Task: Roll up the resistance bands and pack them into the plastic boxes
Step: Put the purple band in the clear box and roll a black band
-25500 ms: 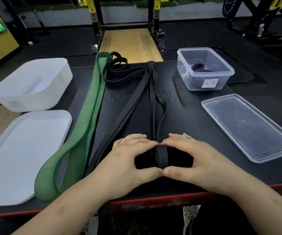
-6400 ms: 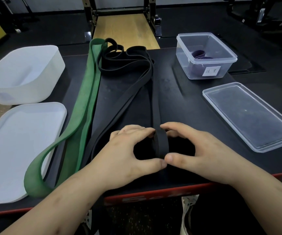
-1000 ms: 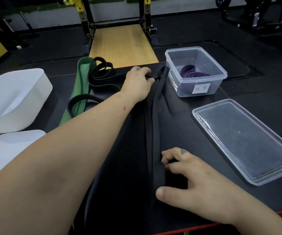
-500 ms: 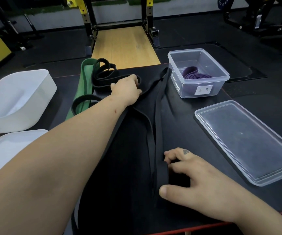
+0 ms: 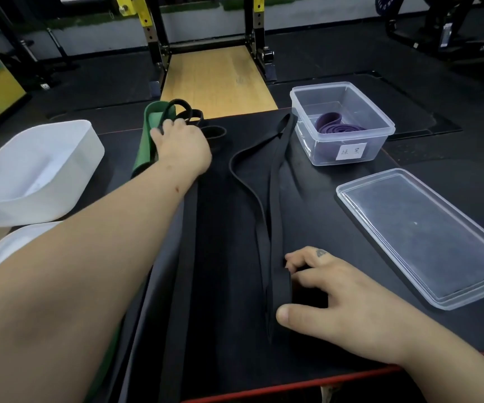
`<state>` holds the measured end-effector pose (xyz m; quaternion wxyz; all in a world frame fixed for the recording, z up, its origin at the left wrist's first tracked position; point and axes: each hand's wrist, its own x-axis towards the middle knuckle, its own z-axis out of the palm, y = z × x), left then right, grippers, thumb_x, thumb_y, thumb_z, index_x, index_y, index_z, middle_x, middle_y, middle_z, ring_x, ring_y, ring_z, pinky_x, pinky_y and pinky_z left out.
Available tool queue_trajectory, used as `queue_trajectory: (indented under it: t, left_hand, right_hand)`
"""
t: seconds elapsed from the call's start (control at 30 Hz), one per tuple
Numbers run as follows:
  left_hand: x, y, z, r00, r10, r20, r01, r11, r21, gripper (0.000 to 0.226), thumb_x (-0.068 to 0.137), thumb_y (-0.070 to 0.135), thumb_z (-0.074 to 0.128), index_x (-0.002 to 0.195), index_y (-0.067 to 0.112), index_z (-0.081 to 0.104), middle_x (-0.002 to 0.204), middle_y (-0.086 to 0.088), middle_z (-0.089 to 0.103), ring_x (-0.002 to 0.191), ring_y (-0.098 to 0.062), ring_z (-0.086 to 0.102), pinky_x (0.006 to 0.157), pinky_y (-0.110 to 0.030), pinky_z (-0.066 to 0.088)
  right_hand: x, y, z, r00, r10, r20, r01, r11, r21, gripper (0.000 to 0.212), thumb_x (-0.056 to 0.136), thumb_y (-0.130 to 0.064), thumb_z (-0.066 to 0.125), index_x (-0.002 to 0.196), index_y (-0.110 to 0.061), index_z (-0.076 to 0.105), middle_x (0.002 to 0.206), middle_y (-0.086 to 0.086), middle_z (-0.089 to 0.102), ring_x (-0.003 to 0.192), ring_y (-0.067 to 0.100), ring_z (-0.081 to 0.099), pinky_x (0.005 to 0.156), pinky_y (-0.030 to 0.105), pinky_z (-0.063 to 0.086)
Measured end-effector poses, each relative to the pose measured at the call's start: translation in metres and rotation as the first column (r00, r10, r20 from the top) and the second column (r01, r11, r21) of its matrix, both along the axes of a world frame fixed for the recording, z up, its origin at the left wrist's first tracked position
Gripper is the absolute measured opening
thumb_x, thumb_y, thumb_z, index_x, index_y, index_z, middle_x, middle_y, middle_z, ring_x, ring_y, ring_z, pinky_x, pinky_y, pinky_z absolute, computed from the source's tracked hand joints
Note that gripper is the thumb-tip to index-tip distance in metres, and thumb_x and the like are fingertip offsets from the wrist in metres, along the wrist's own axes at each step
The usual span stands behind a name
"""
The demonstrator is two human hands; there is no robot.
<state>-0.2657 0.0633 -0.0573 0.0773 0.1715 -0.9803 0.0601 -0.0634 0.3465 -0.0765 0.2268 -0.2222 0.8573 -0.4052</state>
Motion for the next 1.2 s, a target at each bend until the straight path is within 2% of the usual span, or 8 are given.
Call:
queue_trajectory:
  t: [0.23,0.33,0.43,0.57,0.7,0.87,1.07,1.2]
  left_hand:
    - [0.041,0.031,-0.017,0.848,-0.508,-0.152,0.504,0.861,-0.071,0.037,0.098,0.025,0.050,0.130,0.018,0.067,0.149,-0.005,0.051,0.144,-0.024,0.038,0.123,-0.050,0.008]
    - [0.072,0.037,-0.020,0.796,-0.591,-0.129,0.599,0.800,0.036,0.035,0.099,0.024,0.052,0.129,0.015,0.067,0.139,-0.004,0.059,0.134,-0.026,0.049,0.120,-0.045,0.023]
    - [0.118,0.043,-0.013,0.809,-0.569,-0.145,0.587,0.779,0.221,0.033,0.099,0.023,0.054,0.129,0.017,0.066,0.130,-0.001,0.062,0.122,-0.023,0.055,0.106,-0.034,0.040]
    - [0.187,0.056,-0.007,0.838,-0.531,-0.124,0.533,0.752,0.387,0.033,0.098,0.027,0.057,0.130,0.028,0.063,0.115,0.010,0.067,0.109,-0.011,0.060,0.089,-0.018,0.038]
    - [0.227,0.065,-0.014,0.839,-0.527,-0.133,0.520,0.707,0.480,0.028,0.097,0.025,0.061,0.123,0.029,0.068,0.121,0.012,0.068,0.113,-0.006,0.058,0.097,-0.015,0.039]
    - [0.241,0.061,-0.037,0.814,-0.572,-0.098,0.541,0.687,0.486,0.035,0.099,0.031,0.059,0.134,0.031,0.063,0.150,0.019,0.049,0.146,-0.001,0.030,0.123,-0.037,0.022]
    - [0.245,0.056,-0.038,0.802,-0.589,-0.097,0.544,0.654,0.526,0.039,0.100,0.036,0.058,0.139,0.035,0.058,0.155,0.024,0.041,0.148,0.010,0.015,0.125,-0.035,0.008]
    - [0.243,0.054,-0.039,0.804,-0.585,-0.109,0.538,0.636,0.553,0.036,0.099,0.038,0.060,0.135,0.035,0.060,0.153,0.027,0.042,0.148,0.011,0.016,0.125,-0.036,0.009]
  right_hand:
    - [-0.003,0.001,-0.006,0.999,-0.005,-0.050,0.006,0.999,0.032,0.063,0.064,-0.083,0.057,0.077,-0.022,0.070,0.120,-0.024,0.049,0.126,-0.007,0.045,0.104,0.023,0.039]
    - [-0.004,0.001,-0.006,0.999,0.006,-0.052,-0.003,0.999,0.042,0.062,0.065,-0.084,0.057,0.077,-0.024,0.071,0.120,-0.022,0.052,0.122,-0.005,0.049,0.104,0.027,0.041]
    - [-0.004,0.002,-0.007,0.998,0.015,-0.053,-0.012,0.998,0.060,0.065,0.066,-0.087,0.056,0.085,-0.028,0.074,0.124,-0.022,0.052,0.119,-0.004,0.051,0.104,0.031,0.044]
    - [-0.002,0.002,-0.007,0.997,0.025,-0.078,-0.019,0.997,0.077,0.069,0.066,-0.087,0.054,0.091,-0.027,0.075,0.126,-0.024,0.052,0.121,-0.005,0.050,0.107,0.032,0.043]
    - [0.001,0.003,-0.007,0.994,0.035,-0.105,-0.026,0.996,0.087,0.072,0.066,-0.087,0.053,0.100,-0.029,0.076,0.129,-0.028,0.050,0.125,-0.006,0.049,0.109,0.033,0.042]
    - [0.007,0.005,-0.007,0.989,0.067,-0.132,-0.057,0.995,0.077,0.074,0.065,-0.086,0.057,0.113,-0.033,0.076,0.139,-0.032,0.044,0.132,-0.008,0.044,0.114,0.033,0.039]
    - [0.011,0.001,-0.003,0.992,0.068,-0.110,-0.061,0.996,0.060,0.070,0.061,-0.083,0.058,0.119,-0.047,0.071,0.154,-0.036,0.033,0.147,-0.017,0.014,0.126,0.029,0.017]
    - [0.011,0.005,-0.001,0.988,0.115,-0.104,-0.113,0.993,0.023,0.053,0.065,-0.073,0.069,0.115,-0.058,0.069,0.154,-0.041,0.031,0.144,-0.022,0.014,0.123,0.026,0.022]
